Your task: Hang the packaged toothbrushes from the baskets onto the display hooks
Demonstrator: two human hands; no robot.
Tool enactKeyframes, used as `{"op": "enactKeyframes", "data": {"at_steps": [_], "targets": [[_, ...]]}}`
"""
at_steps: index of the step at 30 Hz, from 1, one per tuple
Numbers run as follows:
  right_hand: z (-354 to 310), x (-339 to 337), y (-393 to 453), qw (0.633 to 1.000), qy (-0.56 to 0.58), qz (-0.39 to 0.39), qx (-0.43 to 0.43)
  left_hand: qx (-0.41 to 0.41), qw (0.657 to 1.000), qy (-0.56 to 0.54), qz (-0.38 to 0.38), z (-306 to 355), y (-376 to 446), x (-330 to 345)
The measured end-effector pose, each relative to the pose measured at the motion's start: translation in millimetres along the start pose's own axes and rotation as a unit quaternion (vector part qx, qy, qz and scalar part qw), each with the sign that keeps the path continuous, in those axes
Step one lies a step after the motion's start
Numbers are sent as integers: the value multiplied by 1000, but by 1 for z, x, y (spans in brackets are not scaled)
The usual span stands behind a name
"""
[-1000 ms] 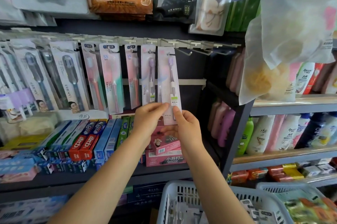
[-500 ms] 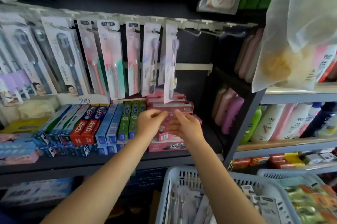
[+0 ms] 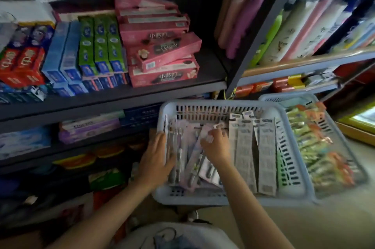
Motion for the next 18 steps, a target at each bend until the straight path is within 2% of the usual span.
{"op": "enactKeyframes", "data": {"at_steps": [3, 6, 9, 13, 15, 18], "targets": [[23, 22, -9, 993, -113, 18, 42, 25, 999, 44, -11, -20, -15, 17], [38, 38, -16, 978, -187, 4, 89, 7, 1000, 23, 18, -29, -16, 19], [38, 52, -19, 968, -247, 9, 33, -9, 1000, 23, 20, -30, -16, 21], [25, 70, -21, 971, -228, -20, -66, -11, 999, 32, 14, -31, -15, 22], [23, 74, -19, 971, -232, -31, -46, -9, 999, 37, 12, -34, -15, 22], [22, 66, -11, 990, -130, -17, 48, -1, 999, 43, 9, -35, -15, 22]]}}
Point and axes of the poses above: each hand's wrist, its own y-axis towards the middle knuckle, its own x-axis out of the palm, z = x × y, the point moved 1 cm from there along y, towards the middle knuckle, and after that the axes turned 15 degrees about -y, right-handed, at the moved point
